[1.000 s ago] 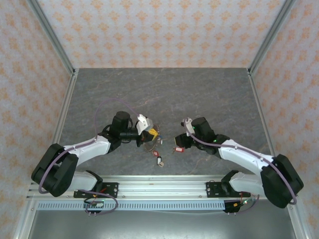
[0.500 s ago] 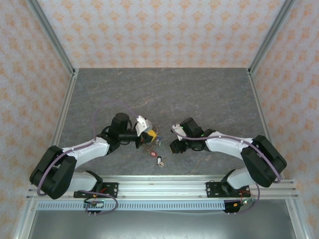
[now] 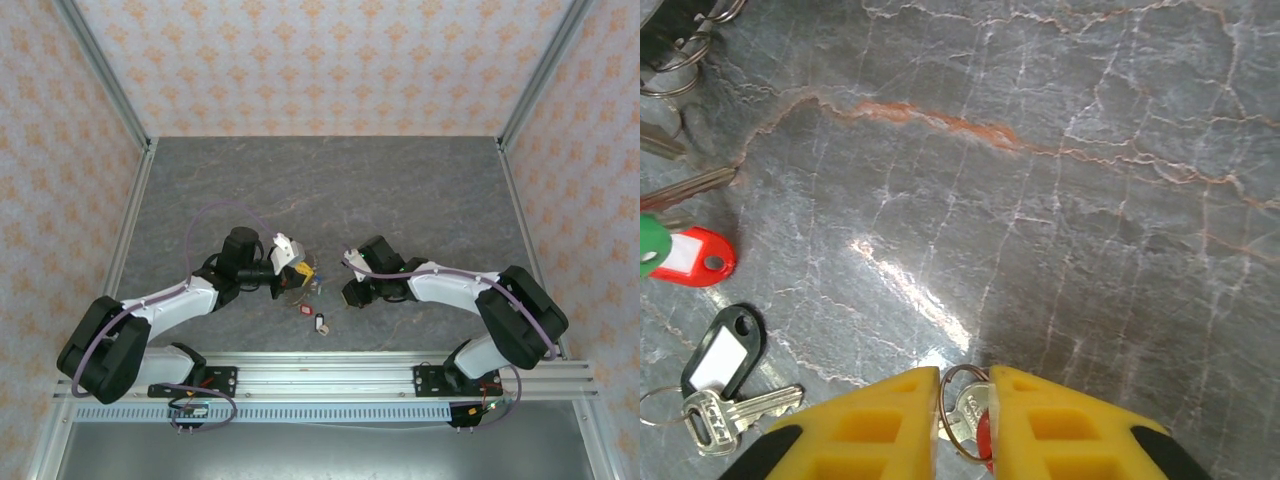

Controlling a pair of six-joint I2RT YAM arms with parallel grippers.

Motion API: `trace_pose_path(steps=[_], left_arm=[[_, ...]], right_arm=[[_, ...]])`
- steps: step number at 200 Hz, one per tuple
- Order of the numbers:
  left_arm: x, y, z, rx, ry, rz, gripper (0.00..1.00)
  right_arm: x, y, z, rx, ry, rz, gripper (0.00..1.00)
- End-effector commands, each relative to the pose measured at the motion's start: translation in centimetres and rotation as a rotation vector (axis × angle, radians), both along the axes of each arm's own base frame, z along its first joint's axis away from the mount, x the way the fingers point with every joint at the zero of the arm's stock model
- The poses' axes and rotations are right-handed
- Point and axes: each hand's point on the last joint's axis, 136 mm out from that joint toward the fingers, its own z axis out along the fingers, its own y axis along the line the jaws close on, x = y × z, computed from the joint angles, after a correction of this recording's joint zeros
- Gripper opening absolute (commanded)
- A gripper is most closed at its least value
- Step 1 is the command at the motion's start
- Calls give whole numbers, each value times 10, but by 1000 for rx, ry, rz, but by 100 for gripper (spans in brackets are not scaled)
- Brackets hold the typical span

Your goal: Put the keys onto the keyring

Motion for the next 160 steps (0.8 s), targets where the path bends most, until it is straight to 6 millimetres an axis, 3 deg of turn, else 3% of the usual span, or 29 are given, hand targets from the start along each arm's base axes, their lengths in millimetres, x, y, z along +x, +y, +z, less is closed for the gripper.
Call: trace_pose_path(steps=[1, 40, 69, 117, 142, 160], left_arm=[[-1, 0, 10, -10, -41, -15, 0], [-2, 0, 11, -11, -39, -21, 0], [-2, 0, 10, -10, -37, -19, 0], [-2, 1, 10, -9, -37, -19, 0], [-1, 0, 9, -8, -34, -20, 0], [-1, 0, 10, -10, -34, -22, 0]], right_arm=[[2, -6, -6, -41, -5, -33, 19], [3, -7, -10, -51, -1, -40, 17], [1, -7, -9, -48, 7, -39, 24], [5, -8, -2, -41, -26, -50, 4], [16, -7, 28, -4, -129, -61, 0], [23, 0, 64, 93, -252, -39, 0]])
